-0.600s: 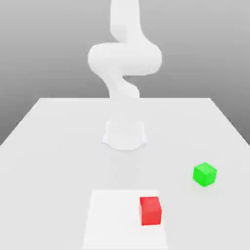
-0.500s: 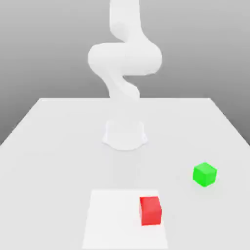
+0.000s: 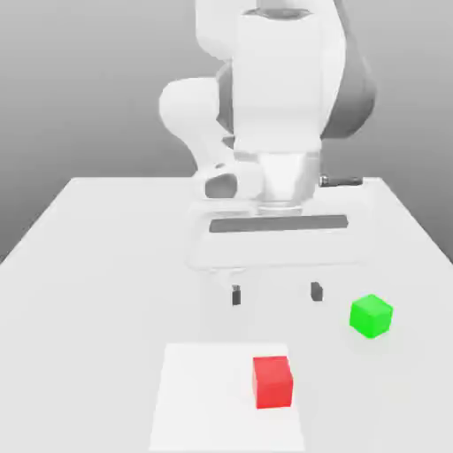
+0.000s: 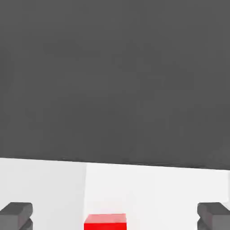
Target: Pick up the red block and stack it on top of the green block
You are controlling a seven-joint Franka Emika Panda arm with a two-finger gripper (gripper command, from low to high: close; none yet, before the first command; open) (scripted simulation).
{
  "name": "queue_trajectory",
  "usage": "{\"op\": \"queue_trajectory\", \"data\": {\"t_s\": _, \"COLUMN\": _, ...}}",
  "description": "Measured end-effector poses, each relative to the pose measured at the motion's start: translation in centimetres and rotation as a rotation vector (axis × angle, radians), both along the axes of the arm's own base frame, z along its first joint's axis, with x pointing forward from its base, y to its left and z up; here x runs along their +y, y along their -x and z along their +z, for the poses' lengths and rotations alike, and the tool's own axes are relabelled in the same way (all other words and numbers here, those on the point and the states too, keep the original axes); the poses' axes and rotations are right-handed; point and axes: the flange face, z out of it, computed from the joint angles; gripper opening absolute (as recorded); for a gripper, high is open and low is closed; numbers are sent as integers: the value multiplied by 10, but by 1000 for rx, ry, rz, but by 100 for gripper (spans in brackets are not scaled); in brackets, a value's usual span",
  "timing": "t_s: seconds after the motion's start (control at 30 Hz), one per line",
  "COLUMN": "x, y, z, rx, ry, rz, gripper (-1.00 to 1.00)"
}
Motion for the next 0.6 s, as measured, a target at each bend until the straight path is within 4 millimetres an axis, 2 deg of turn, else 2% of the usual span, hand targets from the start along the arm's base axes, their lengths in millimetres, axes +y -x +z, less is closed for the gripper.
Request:
{"op": "queue_trajectory", "data": {"t_s": 0.1, "x": 4, "y": 21, "z": -55, "rx": 88, "ry": 13, "rz": 9, "gripper": 0}}
{"op": "queue_trajectory", "data": {"t_s": 0.27, "x": 4, "y": 26, "z": -114, "rx": 110, "ry": 16, "rz": 9, "gripper": 0}}
{"op": "queue_trajectory", "data": {"t_s": 0.3, "x": 4, "y": 26, "z": -124, "rx": 111, "ry": 15, "rz": 9, "gripper": -100}}
{"op": "queue_trajectory", "data": {"t_s": 0.47, "x": 4, "y": 26, "z": -124, "rx": 110, "ry": 16, "rz": 9, "gripper": -100}}
{"op": "queue_trajectory", "data": {"t_s": 0.5, "x": 4, "y": 27, "z": -129, "rx": 110, "ry": 16, "rz": 9, "gripper": -100}}
{"op": "queue_trajectory", "data": {"t_s": 0.6, "x": 4, "y": 26, "z": -111, "rx": 110, "ry": 16, "rz": 9, "gripper": -100}}
